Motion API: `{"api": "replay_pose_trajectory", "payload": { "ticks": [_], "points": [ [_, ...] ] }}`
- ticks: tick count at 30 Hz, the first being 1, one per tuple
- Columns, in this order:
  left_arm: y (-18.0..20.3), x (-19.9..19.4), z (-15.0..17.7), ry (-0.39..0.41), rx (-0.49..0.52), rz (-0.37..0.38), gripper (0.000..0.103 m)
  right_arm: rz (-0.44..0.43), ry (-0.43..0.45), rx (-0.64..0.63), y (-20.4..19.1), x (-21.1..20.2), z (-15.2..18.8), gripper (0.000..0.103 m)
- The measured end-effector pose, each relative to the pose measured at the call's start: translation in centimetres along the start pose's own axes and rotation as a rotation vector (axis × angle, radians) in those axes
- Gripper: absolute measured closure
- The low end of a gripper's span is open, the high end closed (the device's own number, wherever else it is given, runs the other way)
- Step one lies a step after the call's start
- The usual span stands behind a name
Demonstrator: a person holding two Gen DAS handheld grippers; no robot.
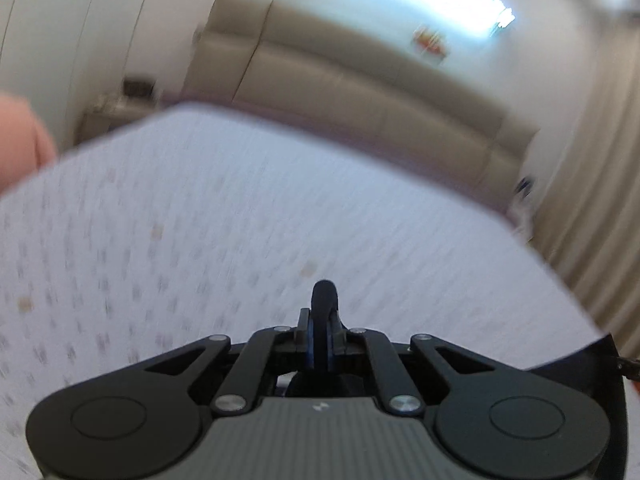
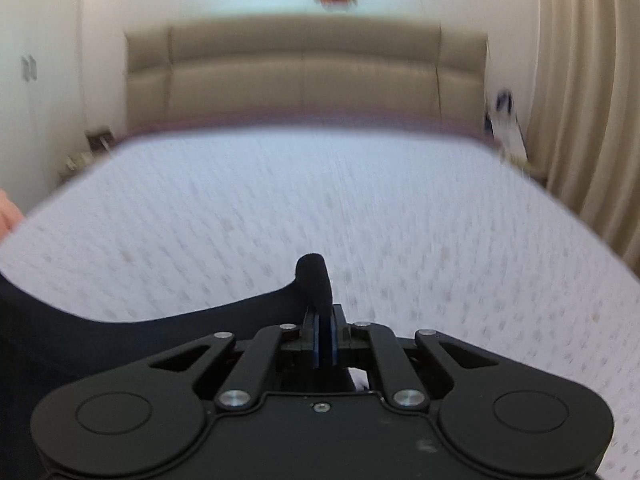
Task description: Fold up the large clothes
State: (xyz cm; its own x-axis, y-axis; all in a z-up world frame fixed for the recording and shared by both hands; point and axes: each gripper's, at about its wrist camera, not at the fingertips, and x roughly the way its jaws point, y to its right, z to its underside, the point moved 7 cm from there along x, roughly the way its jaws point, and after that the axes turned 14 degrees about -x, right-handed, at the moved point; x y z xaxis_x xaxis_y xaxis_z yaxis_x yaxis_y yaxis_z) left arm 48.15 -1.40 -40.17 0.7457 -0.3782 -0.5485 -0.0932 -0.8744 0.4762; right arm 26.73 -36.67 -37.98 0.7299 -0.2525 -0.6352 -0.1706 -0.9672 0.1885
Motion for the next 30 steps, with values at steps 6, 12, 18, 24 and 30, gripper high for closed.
{"api": "replay_pose_trajectory", "payload": {
  "ticks": [6, 12, 18, 24, 30],
  "points": [
    [-2.3, 5.0, 4.3, -0.062, 0.131, -0.208, 0.085, 0.013, -0.259, -0.01, -1.7, 8.8, 6.1, 0.095],
    [-1.9, 1.7, 3.1, -0.016, 0.138, -0.22, 0.079, 0.028, -0.174, -0.079, -1.7, 4.4, 3.1, 0.046],
    [1.4, -6.5, 4.9, -0.037, 0.115, -0.094, 0.08, -0.135, -0.092, -0.084, -5.6, -6.6, 2.4, 0.067],
    [2.3, -11.2, 13.0, -0.183, 0.075, -0.05, 0.081, -0.316, -0.182, -0.073, -13.9, -10.1, 6.4, 0.089],
    [-2.5, -9.5, 17.7, -0.265, -0.127, -0.124, 0.073, -0.35, -0.354, -0.023, -18.3, -4.7, 12.4, 0.098]
  ]
}}
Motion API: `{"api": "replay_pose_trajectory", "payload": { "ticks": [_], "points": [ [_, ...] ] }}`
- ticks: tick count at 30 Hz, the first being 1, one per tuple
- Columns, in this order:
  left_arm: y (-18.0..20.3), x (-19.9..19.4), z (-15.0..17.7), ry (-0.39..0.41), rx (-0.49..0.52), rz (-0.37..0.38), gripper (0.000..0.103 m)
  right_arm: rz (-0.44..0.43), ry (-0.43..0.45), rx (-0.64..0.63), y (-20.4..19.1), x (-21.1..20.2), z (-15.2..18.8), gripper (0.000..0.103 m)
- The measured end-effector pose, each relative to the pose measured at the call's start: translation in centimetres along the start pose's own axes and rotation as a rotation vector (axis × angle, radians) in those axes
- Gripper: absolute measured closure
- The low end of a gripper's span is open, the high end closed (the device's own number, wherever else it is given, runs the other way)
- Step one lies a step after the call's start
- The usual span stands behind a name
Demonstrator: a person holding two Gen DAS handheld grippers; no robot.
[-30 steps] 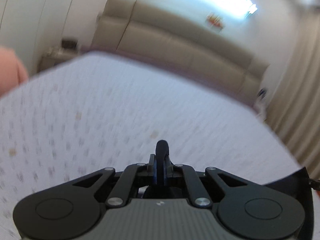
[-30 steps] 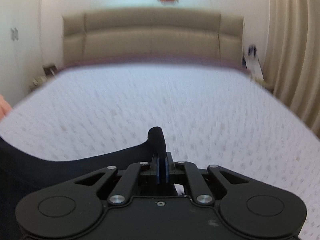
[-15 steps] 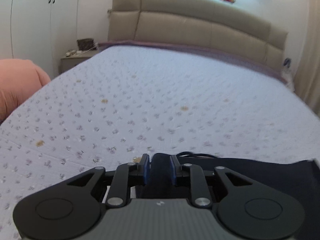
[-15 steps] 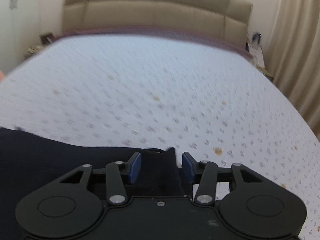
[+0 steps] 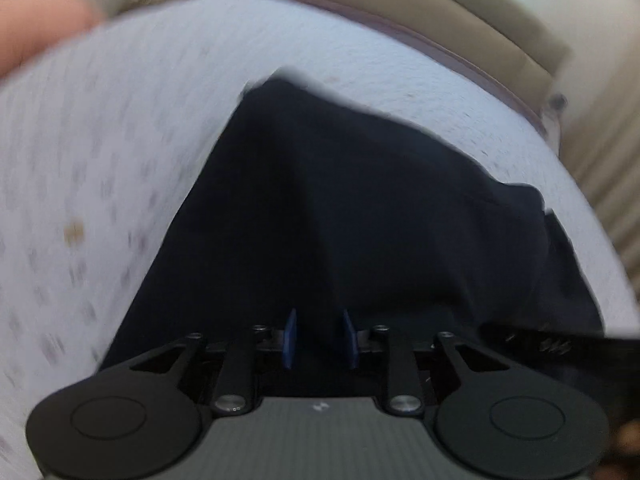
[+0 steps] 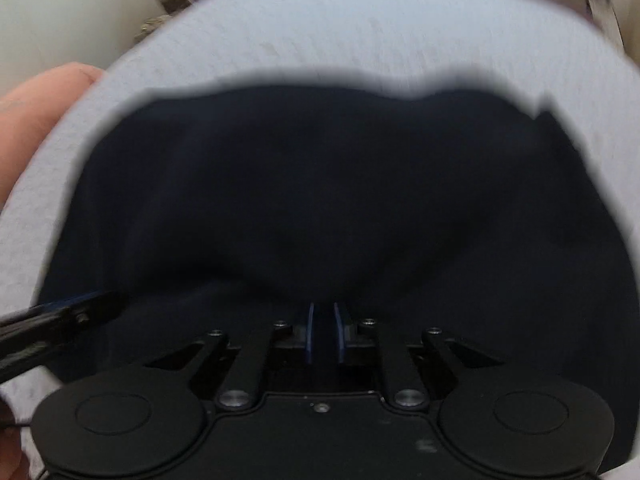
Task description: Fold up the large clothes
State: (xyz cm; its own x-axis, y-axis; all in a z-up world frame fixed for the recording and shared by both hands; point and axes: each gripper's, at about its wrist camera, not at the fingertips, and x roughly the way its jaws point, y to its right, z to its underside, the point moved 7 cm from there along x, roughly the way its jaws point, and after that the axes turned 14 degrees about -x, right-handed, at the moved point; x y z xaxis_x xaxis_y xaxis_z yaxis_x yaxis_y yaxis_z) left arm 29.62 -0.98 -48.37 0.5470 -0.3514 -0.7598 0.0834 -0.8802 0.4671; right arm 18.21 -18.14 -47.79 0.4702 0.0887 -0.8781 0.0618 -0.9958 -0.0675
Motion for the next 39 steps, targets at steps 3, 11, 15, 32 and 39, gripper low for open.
{"api": "replay_pose_trajectory", "payload": {
  "ticks": [3, 11, 15, 32, 39],
  "points": [
    [-0.6, -0.3, -0.6, -0.022, -0.048, 0.032, 0.073, -0.03, 0.002, 0.083, 1.0, 0.0, -0.2, 0.1],
    [-3.8, -8.1, -1.9, 0.002, -0.011, 0.004, 0.076, -0.082, 0.062, 0.065, -1.0, -6.5, -1.9, 0.085],
    [-6.6, -11.7, -1.5, -0.006, -0.061, -0.021, 0.075, -0.018, -0.004, -0.041, -4.4, -6.6, -0.4, 0.085],
    [-10.2, -5.4, 2.8, 0.034, -0.599, 0.245, 0.042, -0.023, -0.043, -0.042, -4.8, -3.9, 1.8, 0.084],
    [-9.5, -3.4, 1.1, 0.115, -0.648, 0.283, 0.043, 0.008, -0.016, -0.107, -5.5, -4.3, 2.0, 0.079]
  ]
}}
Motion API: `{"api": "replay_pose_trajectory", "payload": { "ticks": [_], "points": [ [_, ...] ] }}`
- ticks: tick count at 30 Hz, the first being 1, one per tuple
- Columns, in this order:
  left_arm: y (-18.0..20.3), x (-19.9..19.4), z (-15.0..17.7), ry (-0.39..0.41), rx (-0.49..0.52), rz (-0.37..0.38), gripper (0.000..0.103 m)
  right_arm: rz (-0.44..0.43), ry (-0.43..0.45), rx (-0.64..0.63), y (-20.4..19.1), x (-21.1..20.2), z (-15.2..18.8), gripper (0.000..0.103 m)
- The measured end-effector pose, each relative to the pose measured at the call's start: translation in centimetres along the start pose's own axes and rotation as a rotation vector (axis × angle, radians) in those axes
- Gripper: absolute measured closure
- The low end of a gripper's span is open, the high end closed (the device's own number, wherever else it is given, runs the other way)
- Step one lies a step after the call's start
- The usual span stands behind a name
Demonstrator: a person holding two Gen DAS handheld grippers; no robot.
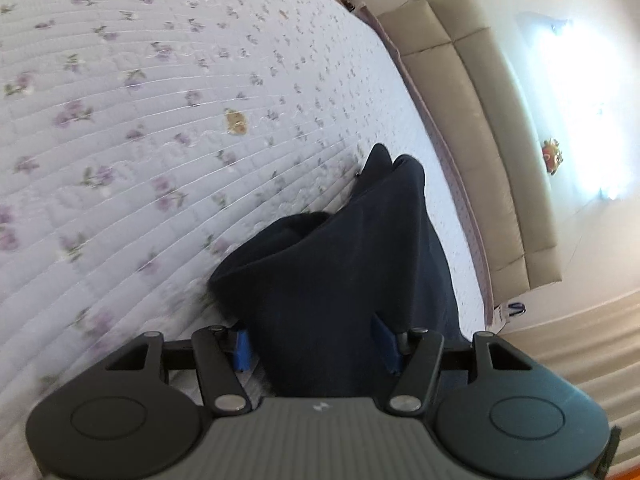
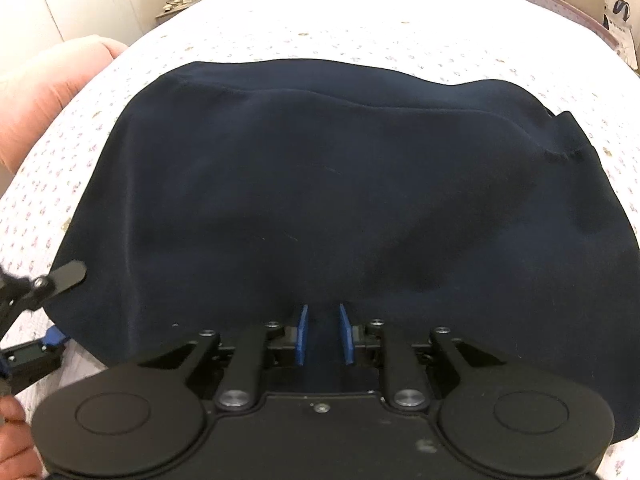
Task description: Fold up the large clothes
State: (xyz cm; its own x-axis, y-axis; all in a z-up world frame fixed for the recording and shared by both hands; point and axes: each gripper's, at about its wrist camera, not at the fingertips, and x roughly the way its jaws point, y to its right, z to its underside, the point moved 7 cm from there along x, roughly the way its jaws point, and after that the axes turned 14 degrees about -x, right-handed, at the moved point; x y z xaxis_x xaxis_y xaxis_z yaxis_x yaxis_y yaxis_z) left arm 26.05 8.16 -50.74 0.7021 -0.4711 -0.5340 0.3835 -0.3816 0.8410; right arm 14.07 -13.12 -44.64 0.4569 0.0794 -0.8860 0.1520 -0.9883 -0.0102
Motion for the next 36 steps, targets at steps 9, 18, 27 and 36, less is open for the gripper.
{"api": "replay_pose_trajectory", "payload": {
  "ticks": [9, 18, 27, 36],
  "points": [
    [1.8, 3.2, -0.2, 0.018, 0.019, 0.011, 0.043, 0.115, 0.167, 0.005, 0.6, -4.2, -2.3, 0.081],
    [3.8, 3.4, -0.1, 0.017, 0.137, -0.008, 0.094, 0.14, 0.083, 0.069, 0.1, 0.4, 0.6, 0.08],
    [13.9, 2.0, 5.6, -0.058, 0.467, 0.235, 0.097, -0.028, 0.158, 0.255, 2.5, -0.6, 2.4, 0.079],
    [20.6, 2.4, 16.4, -0.217, 0.641, 0.4, 0.097, -0.464, 0.2, 0.59, 11.3, -3.6, 5.9, 0.079]
  ]
}}
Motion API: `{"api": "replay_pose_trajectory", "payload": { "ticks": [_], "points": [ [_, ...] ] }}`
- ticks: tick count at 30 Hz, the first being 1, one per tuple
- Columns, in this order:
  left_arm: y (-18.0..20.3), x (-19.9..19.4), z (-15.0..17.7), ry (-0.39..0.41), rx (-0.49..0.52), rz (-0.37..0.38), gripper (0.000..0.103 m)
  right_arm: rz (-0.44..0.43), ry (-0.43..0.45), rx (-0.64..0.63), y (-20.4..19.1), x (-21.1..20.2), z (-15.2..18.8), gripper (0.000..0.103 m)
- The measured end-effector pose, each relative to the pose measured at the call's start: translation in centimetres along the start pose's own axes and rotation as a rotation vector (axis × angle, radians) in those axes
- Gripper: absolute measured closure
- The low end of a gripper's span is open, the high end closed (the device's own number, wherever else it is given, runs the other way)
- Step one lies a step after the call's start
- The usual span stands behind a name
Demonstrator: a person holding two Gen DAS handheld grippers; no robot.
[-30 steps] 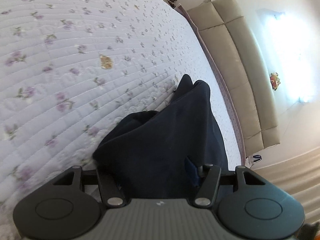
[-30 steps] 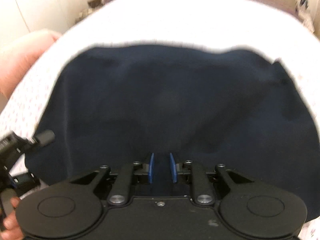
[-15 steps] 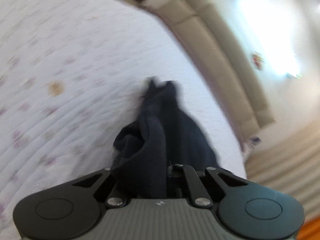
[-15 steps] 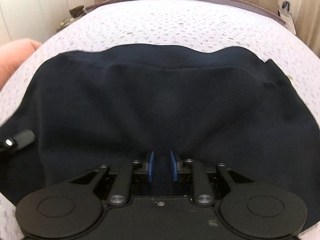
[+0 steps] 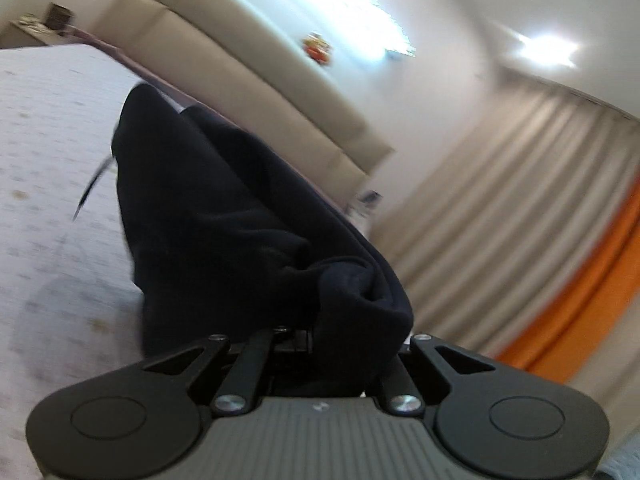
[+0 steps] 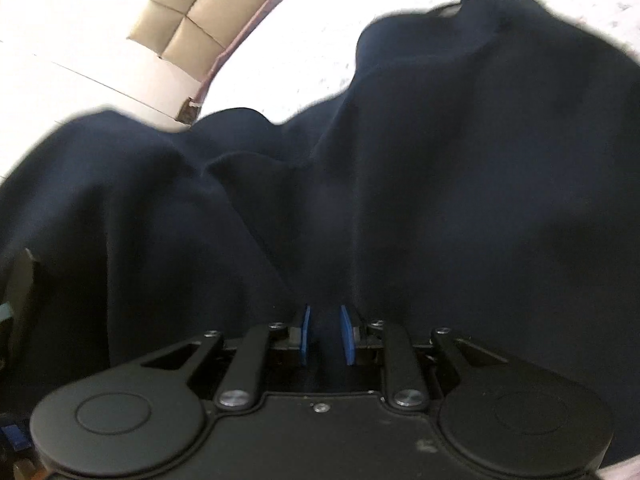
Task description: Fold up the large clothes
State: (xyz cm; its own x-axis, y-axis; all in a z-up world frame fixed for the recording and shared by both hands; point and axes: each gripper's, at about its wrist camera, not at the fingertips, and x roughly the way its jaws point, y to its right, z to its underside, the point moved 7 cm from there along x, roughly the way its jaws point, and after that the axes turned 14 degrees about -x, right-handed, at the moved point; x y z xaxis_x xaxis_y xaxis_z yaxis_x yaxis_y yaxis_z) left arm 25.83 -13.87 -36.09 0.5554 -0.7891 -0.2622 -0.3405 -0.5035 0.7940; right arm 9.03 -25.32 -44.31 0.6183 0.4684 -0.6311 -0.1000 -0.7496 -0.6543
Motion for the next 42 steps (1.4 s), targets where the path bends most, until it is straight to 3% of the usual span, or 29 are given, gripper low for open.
{"api": "replay_pose_trajectory", "payload": {
  "ticks": [4, 7, 9, 11, 12, 15, 17, 19, 20, 24, 29, 31, 33, 34, 36, 38, 40, 42],
  "points": [
    [4.7, 3.9, 4.5, -0.1, 0.059, 0.051, 0.097, -0.002, 0.062, 0.003, 2.4, -6.0, -2.0, 0.079],
    [6.4, 6.9, 7.6, -0.17, 0.078, 0.049, 0.097, 0.068, 0.12, 0.019, 6.0, -10.8, -3.7, 0.079],
    [5.8, 9.4, 10.1, -0.217, 0.101, -0.033, 0.097, 0.212, 0.124, 0.008, 9.2, -13.5, -4.5, 0.079],
    [4.2, 12.0, 12.9, -0.249, 0.158, -0.184, 0.097, 0.31, 0.126, 0.008, 13.1, -16.1, -3.7, 0.079],
    [3.3, 13.0, 14.2, -0.254, 0.195, -0.264, 0.097, 0.342, 0.121, 0.012, 14.5, -16.9, -3.6, 0.079],
    [3.0, 14.4, 16.6, -0.258, 0.318, -0.355, 0.097, 0.375, 0.099, -0.021, 16.5, -18.5, -3.6, 0.078],
    [3.7, 14.4, 17.0, -0.248, 0.339, -0.366, 0.096, 0.355, 0.093, -0.065, 16.1, -18.8, -4.1, 0.068],
    [3.7, 14.6, 16.4, -0.245, 0.319, -0.368, 0.096, 0.325, 0.09, -0.125, 14.7, -18.4, -5.2, 0.034],
    [3.7, 14.7, 16.4, -0.25, 0.315, -0.37, 0.096, 0.299, 0.094, -0.158, 13.6, -17.9, -6.2, 0.028],
    [3.5, 13.3, 16.4, -0.252, 0.324, -0.368, 0.096, 0.207, 0.099, -0.247, 10.7, -14.4, -10.2, 0.02],
    [3.4, 13.1, 15.9, -0.253, 0.312, -0.356, 0.096, 0.11, 0.021, -0.146, 11.8, -8.7, -13.8, 0.023],
    [3.8, 13.0, 15.8, -0.251, 0.316, -0.344, 0.096, 0.05, -0.007, -0.112, 11.5, -7.8, -14.3, 0.075],
    [4.3, 13.1, 15.4, -0.242, 0.322, -0.326, 0.096, 0.052, 0.001, -0.166, 10.0, -8.0, -15.1, 0.08],
    [4.7, 13.2, 15.2, -0.237, 0.324, -0.311, 0.096, 0.084, 0.029, -0.231, 8.8, -8.4, -15.6, 0.089],
    [5.5, 13.8, 15.2, -0.248, 0.34, -0.281, 0.096, 0.172, 0.081, -0.357, 7.4, -9.4, -15.8, 0.092],
    [5.3, 14.8, 15.8, -0.28, 0.341, -0.266, 0.096, 0.251, 0.113, -0.403, 7.7, -9.6, -15.6, 0.092],
    [3.7, 16.1, 16.9, -0.321, 0.313, -0.276, 0.096, 0.336, 0.08, -0.386, 9.9, -8.1, -15.0, 0.089],
    [2.0, 16.8, 18.6, -0.363, 0.349, -0.316, 0.094, 0.379, -0.027, -0.359, 12.8, -4.7, -13.8, 0.074]
  ]
}}
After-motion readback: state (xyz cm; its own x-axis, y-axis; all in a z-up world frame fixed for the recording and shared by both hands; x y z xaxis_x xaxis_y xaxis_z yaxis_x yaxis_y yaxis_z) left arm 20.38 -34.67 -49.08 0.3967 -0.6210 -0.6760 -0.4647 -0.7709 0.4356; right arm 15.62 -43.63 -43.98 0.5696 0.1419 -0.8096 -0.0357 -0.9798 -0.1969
